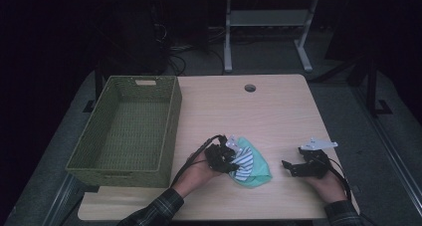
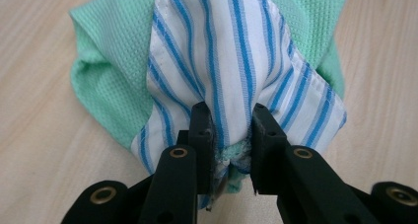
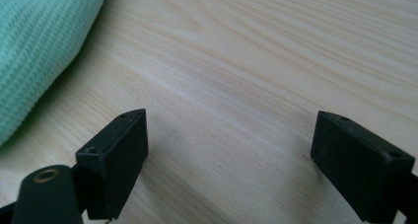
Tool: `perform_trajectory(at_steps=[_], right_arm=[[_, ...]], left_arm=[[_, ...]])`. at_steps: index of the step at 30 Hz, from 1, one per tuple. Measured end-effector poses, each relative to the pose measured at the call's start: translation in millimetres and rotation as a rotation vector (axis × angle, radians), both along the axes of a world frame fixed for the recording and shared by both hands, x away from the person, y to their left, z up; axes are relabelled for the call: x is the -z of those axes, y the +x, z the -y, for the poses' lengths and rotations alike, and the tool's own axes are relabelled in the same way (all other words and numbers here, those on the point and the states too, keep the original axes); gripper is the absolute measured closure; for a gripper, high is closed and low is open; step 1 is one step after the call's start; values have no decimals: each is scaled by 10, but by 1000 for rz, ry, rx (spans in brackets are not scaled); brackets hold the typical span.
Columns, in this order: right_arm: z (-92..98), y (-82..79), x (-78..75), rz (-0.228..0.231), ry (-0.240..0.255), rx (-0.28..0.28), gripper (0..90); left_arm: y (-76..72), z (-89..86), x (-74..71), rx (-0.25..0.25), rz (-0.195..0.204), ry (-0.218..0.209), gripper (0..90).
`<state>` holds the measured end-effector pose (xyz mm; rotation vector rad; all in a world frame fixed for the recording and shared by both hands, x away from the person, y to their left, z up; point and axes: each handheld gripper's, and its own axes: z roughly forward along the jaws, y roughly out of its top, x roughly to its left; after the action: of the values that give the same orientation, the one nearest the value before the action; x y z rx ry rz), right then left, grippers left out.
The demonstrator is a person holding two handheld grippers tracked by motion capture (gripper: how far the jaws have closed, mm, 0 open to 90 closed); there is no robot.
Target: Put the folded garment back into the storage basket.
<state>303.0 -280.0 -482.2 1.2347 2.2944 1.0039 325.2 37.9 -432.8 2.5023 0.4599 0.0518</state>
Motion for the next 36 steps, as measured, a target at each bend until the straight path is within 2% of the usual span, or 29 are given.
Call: perform_trajectory(at_steps=[1, 2, 7, 10, 12, 19, 23, 31, 35, 36], right_arm=[[-1, 0, 0, 0, 1, 1, 139], [0, 0, 0, 0, 0, 0, 139], [-1, -2, -1, -3, 1, 2, 138], [-2, -2, -1, -3, 3, 2, 139], [-1, -2, 0, -2, 2, 1, 138], [-3, -1, 1, -4, 2, 5, 132], [-1, -1, 1, -4, 1, 5, 130], [-3, 0, 1, -8, 2, 10, 122], [-4, -1, 0, -9, 1, 15, 122], [-4, -1, 1, -9, 1, 14, 122]], left_arm=[[13, -12, -17, 12, -1, 4, 745], [17, -17, -34, 1, -15, -19, 744], [39, -54, -154, -2, -19, -48, 744], [54, -89, -215, -12, -45, -93, 743], [59, -107, -259, -13, -53, -100, 743], [60, -134, -433, -11, -36, -105, 741], [82, -148, -568, -6, -18, -88, 741], [118, -190, -768, -12, -9, -92, 740], [142, -250, -878, -10, 7, -77, 739], [146, -265, -899, -19, 6, -88, 738]])
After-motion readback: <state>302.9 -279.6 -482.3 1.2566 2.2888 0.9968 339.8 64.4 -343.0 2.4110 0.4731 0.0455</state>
